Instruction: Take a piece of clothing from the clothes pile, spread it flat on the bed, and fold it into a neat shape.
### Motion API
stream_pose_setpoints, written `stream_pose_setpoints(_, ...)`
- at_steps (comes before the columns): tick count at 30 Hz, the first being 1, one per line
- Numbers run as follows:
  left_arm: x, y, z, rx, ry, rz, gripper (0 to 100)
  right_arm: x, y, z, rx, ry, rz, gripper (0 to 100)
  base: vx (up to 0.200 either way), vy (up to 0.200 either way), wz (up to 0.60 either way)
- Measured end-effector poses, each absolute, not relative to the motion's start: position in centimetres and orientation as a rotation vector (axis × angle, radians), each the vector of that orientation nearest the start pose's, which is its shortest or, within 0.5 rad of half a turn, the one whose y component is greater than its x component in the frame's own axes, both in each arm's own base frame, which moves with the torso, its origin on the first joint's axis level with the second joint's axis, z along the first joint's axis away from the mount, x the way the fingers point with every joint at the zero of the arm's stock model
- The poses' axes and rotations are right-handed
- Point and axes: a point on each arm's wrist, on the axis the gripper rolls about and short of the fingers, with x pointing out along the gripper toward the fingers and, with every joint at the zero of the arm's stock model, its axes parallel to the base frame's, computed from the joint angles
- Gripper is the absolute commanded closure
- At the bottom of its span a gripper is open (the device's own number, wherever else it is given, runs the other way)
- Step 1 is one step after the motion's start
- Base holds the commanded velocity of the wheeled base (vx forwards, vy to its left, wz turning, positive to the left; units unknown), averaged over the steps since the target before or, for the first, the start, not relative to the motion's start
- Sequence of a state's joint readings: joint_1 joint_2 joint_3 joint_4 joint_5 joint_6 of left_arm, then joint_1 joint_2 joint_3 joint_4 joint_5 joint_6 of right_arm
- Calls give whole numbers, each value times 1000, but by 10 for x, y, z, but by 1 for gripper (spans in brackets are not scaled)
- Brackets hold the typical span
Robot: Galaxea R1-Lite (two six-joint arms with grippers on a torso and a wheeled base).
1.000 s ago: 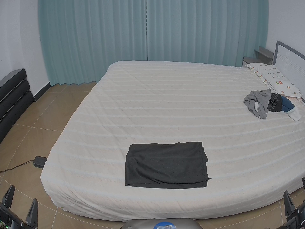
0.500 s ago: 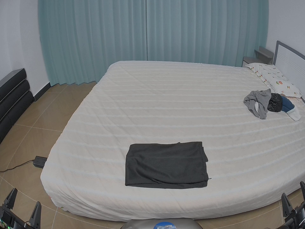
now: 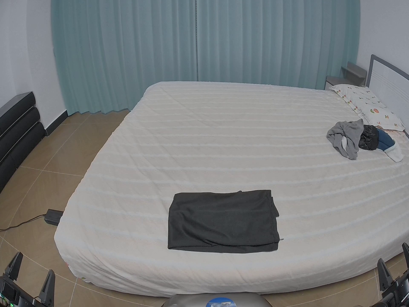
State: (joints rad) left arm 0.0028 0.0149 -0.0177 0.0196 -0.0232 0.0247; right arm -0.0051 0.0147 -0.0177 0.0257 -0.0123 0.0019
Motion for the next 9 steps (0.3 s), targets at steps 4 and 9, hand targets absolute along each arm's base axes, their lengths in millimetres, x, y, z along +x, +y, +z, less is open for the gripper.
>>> stream_pose_setpoints(4,-23,-1,79,24,18,-21,0,-23,0,78,4,23,-17,0,0,0,0)
stream_pose_setpoints(9,-23,-1,79,19,18,-21,0,-23,0,78,4,23,-16,0,0,0,0)
